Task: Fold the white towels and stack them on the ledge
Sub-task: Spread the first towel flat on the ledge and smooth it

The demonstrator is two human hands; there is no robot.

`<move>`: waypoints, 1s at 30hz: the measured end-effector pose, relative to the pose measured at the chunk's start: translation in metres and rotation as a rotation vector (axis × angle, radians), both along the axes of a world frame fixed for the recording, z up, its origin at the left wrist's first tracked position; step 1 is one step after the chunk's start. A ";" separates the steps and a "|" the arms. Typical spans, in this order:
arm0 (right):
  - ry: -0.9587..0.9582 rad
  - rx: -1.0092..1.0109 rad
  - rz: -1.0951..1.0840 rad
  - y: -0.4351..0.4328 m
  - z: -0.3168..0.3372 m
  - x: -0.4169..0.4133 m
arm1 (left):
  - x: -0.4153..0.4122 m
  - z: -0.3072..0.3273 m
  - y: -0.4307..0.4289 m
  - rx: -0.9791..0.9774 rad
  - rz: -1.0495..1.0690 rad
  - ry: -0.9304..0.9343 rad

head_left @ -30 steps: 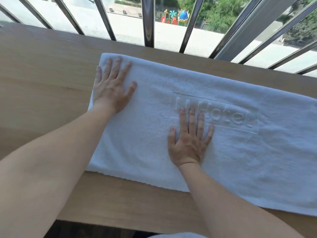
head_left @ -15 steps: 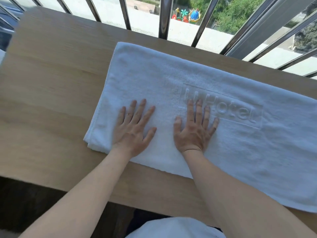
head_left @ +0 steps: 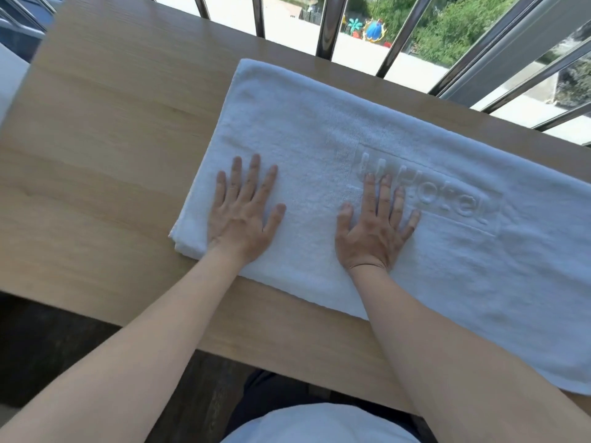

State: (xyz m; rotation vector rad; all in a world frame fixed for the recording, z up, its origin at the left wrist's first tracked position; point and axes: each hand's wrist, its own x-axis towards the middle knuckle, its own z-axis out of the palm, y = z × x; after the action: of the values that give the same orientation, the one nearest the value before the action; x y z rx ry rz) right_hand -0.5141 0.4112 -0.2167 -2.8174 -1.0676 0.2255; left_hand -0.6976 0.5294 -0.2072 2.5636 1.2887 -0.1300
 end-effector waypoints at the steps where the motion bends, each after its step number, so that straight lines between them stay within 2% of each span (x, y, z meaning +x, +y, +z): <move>1: -0.004 0.008 -0.003 0.000 0.000 0.000 | 0.010 0.000 -0.019 -0.009 -0.084 -0.017; 4: -0.010 0.029 -0.004 0.000 -0.002 0.000 | 0.034 -0.002 -0.059 -0.002 -0.231 -0.016; 9: -0.013 0.044 -0.010 0.000 -0.004 0.000 | 0.023 -0.004 -0.038 0.010 -0.281 -0.022; 13: -0.006 0.058 -0.008 -0.002 -0.004 0.000 | -0.004 -0.006 -0.006 0.027 -0.115 0.022; 16: -0.004 0.072 -0.007 -0.001 -0.004 0.001 | -0.014 -0.004 0.007 0.018 -0.073 0.041; 19: 0.014 0.077 0.009 -0.003 -0.002 -0.001 | -0.007 -0.002 0.001 0.025 -0.029 0.067; 21: 0.046 0.081 0.012 -0.003 0.001 -0.001 | 0.007 0.001 -0.014 -0.001 0.024 0.020; 23: 0.086 0.131 0.001 -0.006 0.005 0.001 | 0.030 0.004 -0.042 -0.036 -0.043 -0.056; 27: 0.301 0.418 -0.084 -0.028 0.018 0.019 | 0.086 0.003 -0.108 -0.066 -0.344 -0.121; 30: 0.230 0.266 0.004 -0.067 0.016 0.039 | 0.116 -0.002 -0.136 -0.046 -0.365 -0.103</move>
State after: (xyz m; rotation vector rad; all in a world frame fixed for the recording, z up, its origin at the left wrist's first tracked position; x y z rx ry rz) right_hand -0.4750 0.3439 -0.2010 -2.4832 -0.9728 0.3684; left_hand -0.5819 0.3934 -0.2096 2.6990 0.7637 -0.0955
